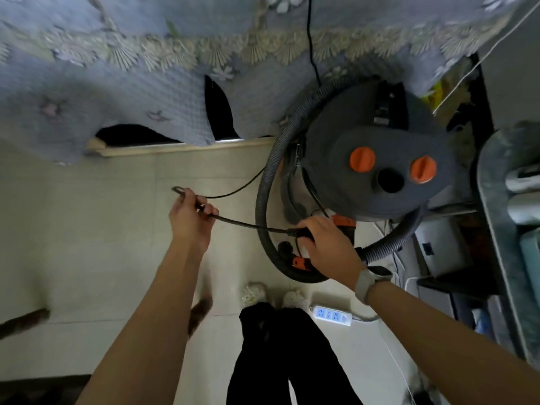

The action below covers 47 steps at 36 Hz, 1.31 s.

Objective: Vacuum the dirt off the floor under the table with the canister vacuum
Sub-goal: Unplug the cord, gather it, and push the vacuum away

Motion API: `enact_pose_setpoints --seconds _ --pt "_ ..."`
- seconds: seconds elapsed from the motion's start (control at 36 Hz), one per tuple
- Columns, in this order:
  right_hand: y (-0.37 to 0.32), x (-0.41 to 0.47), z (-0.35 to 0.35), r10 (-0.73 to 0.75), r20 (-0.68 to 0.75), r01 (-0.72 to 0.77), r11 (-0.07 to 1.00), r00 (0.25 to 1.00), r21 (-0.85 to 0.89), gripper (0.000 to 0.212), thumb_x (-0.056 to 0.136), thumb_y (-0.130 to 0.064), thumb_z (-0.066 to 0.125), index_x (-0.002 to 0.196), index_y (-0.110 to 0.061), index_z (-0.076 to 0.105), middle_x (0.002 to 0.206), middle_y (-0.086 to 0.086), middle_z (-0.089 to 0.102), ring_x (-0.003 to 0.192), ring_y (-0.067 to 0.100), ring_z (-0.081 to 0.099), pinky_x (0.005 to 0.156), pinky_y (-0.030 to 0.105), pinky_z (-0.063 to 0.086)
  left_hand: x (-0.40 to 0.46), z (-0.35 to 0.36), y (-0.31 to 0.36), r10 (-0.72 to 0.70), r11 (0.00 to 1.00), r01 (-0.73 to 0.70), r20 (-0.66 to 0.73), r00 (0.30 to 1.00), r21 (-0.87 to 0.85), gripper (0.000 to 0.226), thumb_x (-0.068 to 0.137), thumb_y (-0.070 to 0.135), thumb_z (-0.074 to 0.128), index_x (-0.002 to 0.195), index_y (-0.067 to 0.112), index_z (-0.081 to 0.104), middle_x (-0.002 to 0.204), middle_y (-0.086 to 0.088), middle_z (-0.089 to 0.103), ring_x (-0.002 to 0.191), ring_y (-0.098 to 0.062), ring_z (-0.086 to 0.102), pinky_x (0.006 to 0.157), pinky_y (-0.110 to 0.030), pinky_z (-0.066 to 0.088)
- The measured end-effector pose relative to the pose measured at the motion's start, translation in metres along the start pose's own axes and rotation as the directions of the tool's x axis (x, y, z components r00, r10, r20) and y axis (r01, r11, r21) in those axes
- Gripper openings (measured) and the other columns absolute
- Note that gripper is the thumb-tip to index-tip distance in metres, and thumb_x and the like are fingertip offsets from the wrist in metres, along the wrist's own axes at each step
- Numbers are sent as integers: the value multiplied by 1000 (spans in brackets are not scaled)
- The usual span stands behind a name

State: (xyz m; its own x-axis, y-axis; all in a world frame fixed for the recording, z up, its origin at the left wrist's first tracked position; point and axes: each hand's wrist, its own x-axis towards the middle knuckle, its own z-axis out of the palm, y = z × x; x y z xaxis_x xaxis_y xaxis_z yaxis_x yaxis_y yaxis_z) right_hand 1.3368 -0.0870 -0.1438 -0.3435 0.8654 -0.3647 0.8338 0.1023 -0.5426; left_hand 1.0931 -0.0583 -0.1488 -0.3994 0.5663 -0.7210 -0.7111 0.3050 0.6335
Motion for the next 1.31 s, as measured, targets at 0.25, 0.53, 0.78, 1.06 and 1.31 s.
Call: enact_pose_setpoints --seconds 0.25,0.53,0.78,1.06,1.31 --pt "-12 -48 -34 189 73 -188 982 979 -11 24 86 -5 60 110 -2 60 126 15 40 107 32 52 99 36 42 -82 13 39 123 790 -326 387 914 519 14 95 -1 49 99 9 59 80 -1 56 64 -10 61 74 -26 56" --pt "-33 -90 -61 181 324 -284 909 929 307 5 87 -12 61 89 -16 59 89 8 63 82 25 60 81 35 49 -130 59 35 -86 852 -201 507 858 484 14 95 4 53 98 14 62 70 3 64 66 -8 66 67 -24 58" --pt "-53 -83 -99 344 -424 -116 871 837 478 15 98 -11 48 88 -7 59 72 4 57 64 14 50 65 29 37 -109 96 32 -327 923 379 382 864 -67 17 99 8 44 87 3 54 73 -11 67 83 -22 65 91 -39 51" --pt "8 -86 -143 395 -541 -236 910 742 340 19 97 -19 52 101 -5 64 77 7 63 68 24 55 65 33 42 -59 167 23 -229 962 161 330 916 222 31 102 1 29 73 10 38 51 -2 48 51 -12 47 47 -21 50" --pt "79 -57 -187 437 -577 -302 898 690 319 22 99 -24 48 103 -8 62 77 16 66 67 35 61 62 46 49 -51 281 -12 -112 697 -272 475 873 663 30 101 -2 32 75 11 40 69 -7 43 37 -3 45 42 -18 45"
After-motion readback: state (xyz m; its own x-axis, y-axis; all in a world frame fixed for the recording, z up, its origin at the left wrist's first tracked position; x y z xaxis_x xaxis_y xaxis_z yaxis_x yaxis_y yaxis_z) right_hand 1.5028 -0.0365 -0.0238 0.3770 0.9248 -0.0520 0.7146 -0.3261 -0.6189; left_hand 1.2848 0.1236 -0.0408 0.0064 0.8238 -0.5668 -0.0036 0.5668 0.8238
